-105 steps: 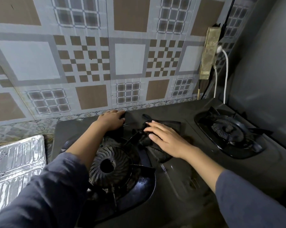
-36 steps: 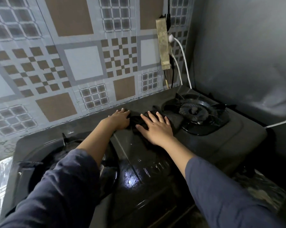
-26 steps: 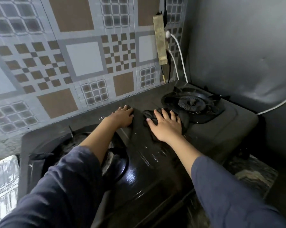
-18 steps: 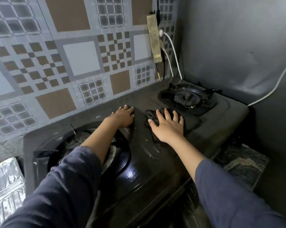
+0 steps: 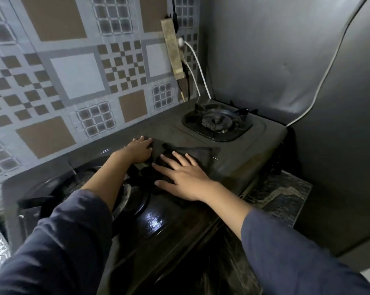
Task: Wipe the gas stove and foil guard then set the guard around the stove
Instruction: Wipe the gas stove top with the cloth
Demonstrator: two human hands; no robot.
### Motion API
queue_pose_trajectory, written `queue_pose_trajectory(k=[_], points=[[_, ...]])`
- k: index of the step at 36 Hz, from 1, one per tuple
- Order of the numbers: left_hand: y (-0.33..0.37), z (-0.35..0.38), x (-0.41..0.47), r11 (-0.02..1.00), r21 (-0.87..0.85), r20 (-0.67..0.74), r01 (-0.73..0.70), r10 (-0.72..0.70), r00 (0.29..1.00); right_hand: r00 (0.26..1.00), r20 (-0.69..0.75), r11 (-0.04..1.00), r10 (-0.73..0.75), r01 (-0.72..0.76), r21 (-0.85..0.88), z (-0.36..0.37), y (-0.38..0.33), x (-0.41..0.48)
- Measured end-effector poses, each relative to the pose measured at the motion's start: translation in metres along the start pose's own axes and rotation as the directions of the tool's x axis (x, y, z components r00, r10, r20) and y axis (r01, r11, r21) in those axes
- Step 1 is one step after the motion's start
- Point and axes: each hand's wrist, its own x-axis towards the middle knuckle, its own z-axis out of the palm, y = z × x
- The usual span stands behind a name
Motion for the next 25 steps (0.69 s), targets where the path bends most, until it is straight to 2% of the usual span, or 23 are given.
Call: queue_pose_trajectory(k=[5, 11, 18, 25], points=[[0.002, 0.005, 0.003, 0.999, -0.037, -0.026, 0.006, -0.007, 1.000, 0.986, 0.025, 0.987, -0.162, 0.162, 0.017, -0.004, 0.017, -0.017], [0.013, 0.010, 0.001, 0.997, -0.069, -0.061, 0.017, -0.022, 0.998, 0.960, 0.070, 0.962, -0.273, 0.274, -0.011, -0.013, 0.046, -0.026], [0.032, 0.016, -0.003, 0.993, -0.119, -0.083, 0.007, -0.017, 0.996, 0.969, 0.082, 0.972, -0.233, 0.234, -0.010, -0.021, 0.082, -0.035], [0.065, 0.023, -0.001, 0.991, -0.129, -0.085, -0.031, 0.020, 0.996, 0.987, 0.025, 0.987, -0.161, 0.161, 0.002, -0.031, 0.129, -0.046]])
